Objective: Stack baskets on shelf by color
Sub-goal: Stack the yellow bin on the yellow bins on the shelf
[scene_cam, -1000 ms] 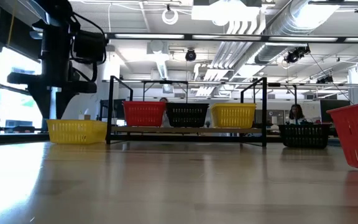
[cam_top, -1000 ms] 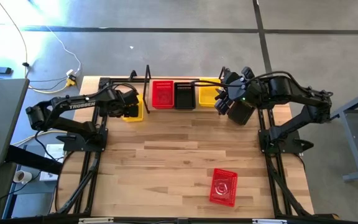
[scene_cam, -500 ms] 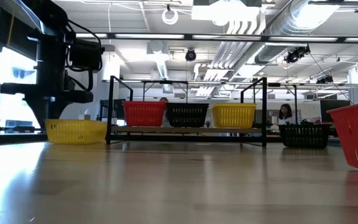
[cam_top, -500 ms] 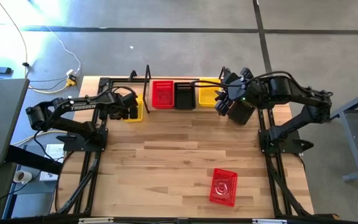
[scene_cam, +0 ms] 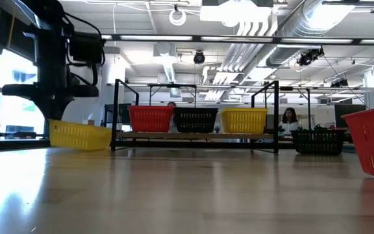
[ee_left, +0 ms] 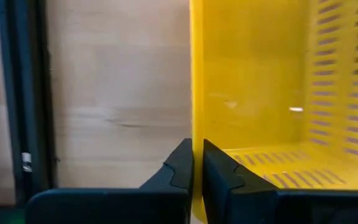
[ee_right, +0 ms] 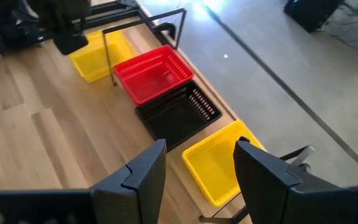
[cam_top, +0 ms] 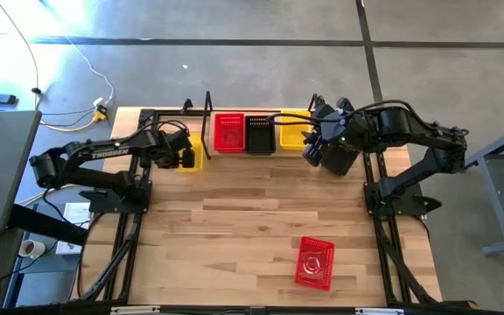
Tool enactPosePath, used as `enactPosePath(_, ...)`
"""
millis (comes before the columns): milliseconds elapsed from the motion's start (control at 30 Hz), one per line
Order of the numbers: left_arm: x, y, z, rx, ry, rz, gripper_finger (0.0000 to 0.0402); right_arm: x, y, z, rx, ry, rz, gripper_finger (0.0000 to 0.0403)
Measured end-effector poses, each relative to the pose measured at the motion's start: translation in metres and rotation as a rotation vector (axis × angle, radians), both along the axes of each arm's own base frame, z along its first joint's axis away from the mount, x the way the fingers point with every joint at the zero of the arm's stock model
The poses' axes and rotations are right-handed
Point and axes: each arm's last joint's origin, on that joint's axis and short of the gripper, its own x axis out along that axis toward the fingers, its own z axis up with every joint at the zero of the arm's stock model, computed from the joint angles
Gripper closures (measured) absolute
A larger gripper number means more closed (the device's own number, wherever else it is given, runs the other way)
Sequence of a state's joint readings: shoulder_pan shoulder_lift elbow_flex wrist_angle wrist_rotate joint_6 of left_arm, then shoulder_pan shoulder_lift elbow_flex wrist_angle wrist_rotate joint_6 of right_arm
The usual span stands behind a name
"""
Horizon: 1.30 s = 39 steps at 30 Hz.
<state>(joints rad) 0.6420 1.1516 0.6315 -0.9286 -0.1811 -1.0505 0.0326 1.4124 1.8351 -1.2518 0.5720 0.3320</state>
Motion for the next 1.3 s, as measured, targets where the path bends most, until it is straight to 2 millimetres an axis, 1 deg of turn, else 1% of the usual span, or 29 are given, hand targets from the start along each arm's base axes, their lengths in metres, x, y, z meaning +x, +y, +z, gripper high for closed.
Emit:
enactPosePath(233,-0.008,-0.02,0.022,0.017,-0.134,-0.047,0.0397,0.001,0.004,-0.002,0.083,0.024,0.131,0.0232)
enactPosePath(367,-0.013,-0.033,0.044,0.044,-0.162,-0.081,0.0397,0.005,0.007,-0.001,0.141,-0.001,0.186,0.0232)
enactPosePath(567,-0.029,-0.046,0.089,0.182,-0.121,-0.102,0.0397,0.014,0.015,-0.002,0.179,-0.034,0.223,0.0232)
enactPosePath(700,-0.036,-0.051,0.122,0.285,-0.169,-0.115,0.0397,0.021,0.023,-0.007,0.18,-0.018,0.249,0.0232)
enactPosePath(867,-0.04,-0.053,0.16,0.403,-0.25,-0.153,0.0397,0.035,0.035,-0.018,0.186,0.029,0.289,0.0232)
enactPosePath(967,-0.037,-0.054,0.177,0.444,-0.298,-0.181,0.0397,0.044,0.044,-0.025,0.21,0.059,0.335,0.0232)
enactPosePath(1067,-0.028,-0.055,0.187,0.466,-0.355,-0.217,0.0397,0.054,0.056,-0.034,0.223,0.084,0.379,0.0232)
enactPosePath(1167,-0.014,-0.058,0.189,0.47,-0.4,-0.267,0.0398,0.062,0.068,-0.04,0.224,0.093,0.429,0.0232)
enactPosePath(1300,0.008,-0.065,0.186,0.46,-0.416,-0.324,0.0399,0.073,0.082,-0.046,0.206,0.093,0.492,0.0232)
